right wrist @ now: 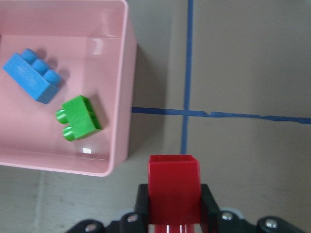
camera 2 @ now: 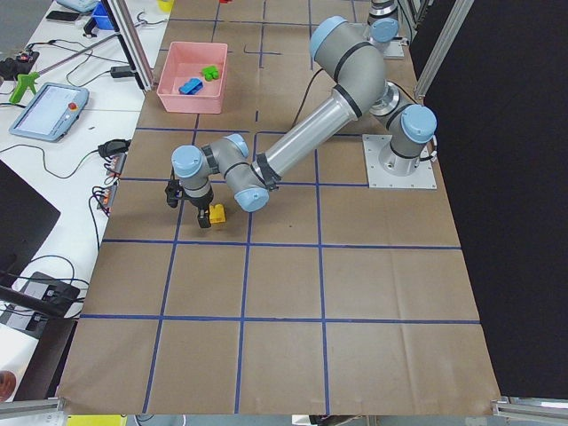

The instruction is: Put all blocks into box

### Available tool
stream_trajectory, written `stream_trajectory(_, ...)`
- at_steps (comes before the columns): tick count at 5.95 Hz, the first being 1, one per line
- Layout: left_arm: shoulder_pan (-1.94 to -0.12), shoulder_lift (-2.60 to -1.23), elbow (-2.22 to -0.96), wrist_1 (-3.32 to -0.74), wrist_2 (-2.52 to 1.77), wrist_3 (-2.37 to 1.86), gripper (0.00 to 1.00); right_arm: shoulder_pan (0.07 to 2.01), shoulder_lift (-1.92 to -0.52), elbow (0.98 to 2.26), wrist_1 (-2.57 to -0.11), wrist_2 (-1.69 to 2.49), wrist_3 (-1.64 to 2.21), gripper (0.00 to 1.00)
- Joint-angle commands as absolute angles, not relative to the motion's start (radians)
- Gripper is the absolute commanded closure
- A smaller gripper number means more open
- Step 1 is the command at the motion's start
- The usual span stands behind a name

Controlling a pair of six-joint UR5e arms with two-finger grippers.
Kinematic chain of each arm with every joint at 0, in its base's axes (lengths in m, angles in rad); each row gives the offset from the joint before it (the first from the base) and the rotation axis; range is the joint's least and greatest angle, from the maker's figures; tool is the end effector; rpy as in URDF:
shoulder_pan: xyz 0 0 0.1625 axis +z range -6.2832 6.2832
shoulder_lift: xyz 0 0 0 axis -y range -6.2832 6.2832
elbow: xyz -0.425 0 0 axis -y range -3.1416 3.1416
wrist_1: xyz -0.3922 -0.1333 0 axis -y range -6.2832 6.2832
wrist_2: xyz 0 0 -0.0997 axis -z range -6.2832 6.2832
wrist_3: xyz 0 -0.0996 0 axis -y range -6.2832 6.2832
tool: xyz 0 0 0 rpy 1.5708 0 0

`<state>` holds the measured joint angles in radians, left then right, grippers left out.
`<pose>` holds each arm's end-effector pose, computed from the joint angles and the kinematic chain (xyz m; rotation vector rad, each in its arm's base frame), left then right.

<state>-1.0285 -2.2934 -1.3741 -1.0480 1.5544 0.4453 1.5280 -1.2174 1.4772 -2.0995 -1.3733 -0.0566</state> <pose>0.2558 -0.6860 0.1845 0.1516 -3.1220 0.0079 0.1250 -0.6541 0.3928 -0.0595 2.9302 -0.4104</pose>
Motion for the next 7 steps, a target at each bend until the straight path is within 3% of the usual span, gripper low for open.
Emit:
stream_trajectory(1,-1.029,-2.304,-1.382,-1.045,1.551,0.446,0.02,1.661,-1.107,1.400,-2.149,-1.324,0.163,0.95)
stream_trajectory(2,-1.028,-2.301,-1.382,-1.046,1.551,0.448,0.12,1.699,-1.022,1.341,-2.208,-1.336,0.195,0.95)
stream_trajectory(3,-1.028,-2.301,-1.381,-1.055,1.551,0.446,0.31,1.735,-0.961,1.283,-2.210,-1.339,0.251,0.94)
stream_trajectory(4,-1.028,-2.301,-1.382,-1.060,1.551,0.446,0.38,1.756,-0.922,1.249,-2.217,-1.339,0.279,0.92)
stream_trajectory(5,-1.029,-2.299,-1.382,-1.065,1.551,0.446,0.48,1.756,-0.914,1.244,-2.218,-1.339,0.278,0.59)
stream_trajectory(6,-1.035,-2.293,-1.379,-1.066,1.551,0.446,0.63,1.756,-0.916,1.244,-2.218,-1.348,0.270,0.06)
stream_trajectory(7,-1.040,-2.281,-1.352,-1.107,1.552,0.446,0.80,1.756,-0.922,1.243,-2.203,-1.357,0.264,0.01)
